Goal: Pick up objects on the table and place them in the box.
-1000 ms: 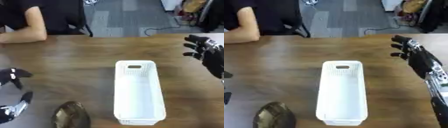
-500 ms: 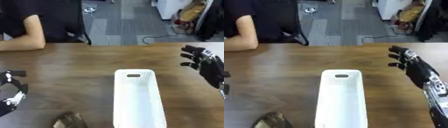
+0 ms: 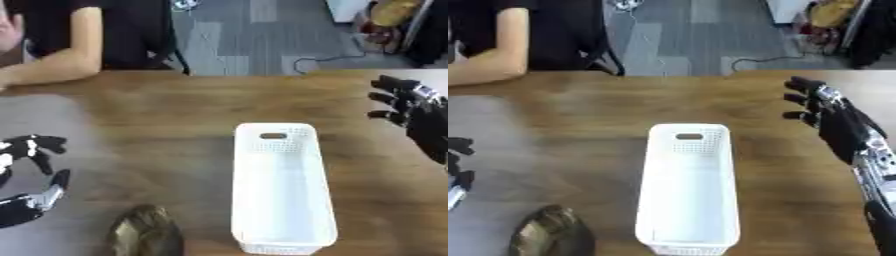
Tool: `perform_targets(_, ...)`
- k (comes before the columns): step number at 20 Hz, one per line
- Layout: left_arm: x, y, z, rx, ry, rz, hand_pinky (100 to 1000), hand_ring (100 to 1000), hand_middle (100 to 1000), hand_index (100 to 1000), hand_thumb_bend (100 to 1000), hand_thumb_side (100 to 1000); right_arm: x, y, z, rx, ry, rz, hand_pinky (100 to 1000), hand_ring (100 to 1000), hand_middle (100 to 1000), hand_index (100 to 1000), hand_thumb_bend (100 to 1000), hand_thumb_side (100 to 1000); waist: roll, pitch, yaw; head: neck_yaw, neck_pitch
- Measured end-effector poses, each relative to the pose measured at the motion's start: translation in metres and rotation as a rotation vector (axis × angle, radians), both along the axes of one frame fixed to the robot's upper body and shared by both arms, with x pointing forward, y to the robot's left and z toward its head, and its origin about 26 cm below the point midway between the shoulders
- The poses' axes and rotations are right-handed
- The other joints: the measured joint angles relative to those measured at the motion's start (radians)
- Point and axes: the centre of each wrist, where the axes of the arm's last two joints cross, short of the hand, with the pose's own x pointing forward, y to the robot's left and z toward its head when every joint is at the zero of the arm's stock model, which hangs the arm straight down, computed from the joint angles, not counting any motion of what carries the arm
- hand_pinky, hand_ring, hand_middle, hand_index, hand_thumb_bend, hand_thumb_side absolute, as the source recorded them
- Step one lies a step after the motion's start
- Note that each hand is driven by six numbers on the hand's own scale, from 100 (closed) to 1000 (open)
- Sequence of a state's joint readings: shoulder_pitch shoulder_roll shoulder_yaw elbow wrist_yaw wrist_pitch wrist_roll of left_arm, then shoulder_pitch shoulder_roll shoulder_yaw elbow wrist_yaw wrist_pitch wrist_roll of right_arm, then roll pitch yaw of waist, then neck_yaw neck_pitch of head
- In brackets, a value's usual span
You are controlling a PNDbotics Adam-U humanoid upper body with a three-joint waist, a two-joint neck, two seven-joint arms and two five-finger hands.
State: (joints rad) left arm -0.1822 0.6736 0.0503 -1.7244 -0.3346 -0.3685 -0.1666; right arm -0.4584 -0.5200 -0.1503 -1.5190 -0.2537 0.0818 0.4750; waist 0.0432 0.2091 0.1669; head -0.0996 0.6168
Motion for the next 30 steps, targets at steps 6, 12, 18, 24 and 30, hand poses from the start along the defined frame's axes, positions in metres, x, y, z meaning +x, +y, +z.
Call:
perform_targets(6, -0.020, -0.012, 0.040, 0.154, -0.039, -0.118, 631, 469, 608, 788, 100, 310, -0.002, -0.005, -0.005, -0.011, 0.019, -0.015, 825, 974, 981, 1000, 100, 1000, 0.012, -0.018, 0.030, 0.004, 0.126)
perform_targets(12, -0.025, -0.018, 0.050, 0.178, -0.053, -0.138, 634, 471, 622, 794, 100, 307, -0.002, -0.006, -0.007, -0.013, 0.023, -0.020, 825, 973, 981, 1000, 100, 1000, 0.012, -0.021, 0.033, 0.005, 0.152)
perform_targets(18, -0.025, -0.018, 0.053, 0.179, -0.054, -0.144, 629, 438, 642, 805, 100, 298, -0.002, -0.006, -0.007, -0.016, 0.024, -0.021, 825, 974, 981, 1000, 100, 1000, 0.012, -0.021, 0.032, 0.005, 0.152)
perform_targets(24, -0.020, -0.034, 0.069, 0.210, -0.105, -0.215, 600, 311, 655, 796, 100, 277, -0.002, -0.006, -0.007, -0.018, 0.023, -0.023, 825, 974, 981, 1000, 100, 1000, 0.011, -0.021, 0.026, 0.006, 0.152)
perform_targets(30, -0.009, -0.074, 0.082, 0.341, -0.066, -0.434, 600, 296, 670, 794, 100, 275, -0.001, -0.005, -0.006, -0.022, 0.022, -0.018, 825, 974, 981, 1000, 100, 1000, 0.012, -0.021, 0.012, 0.022, 0.151)
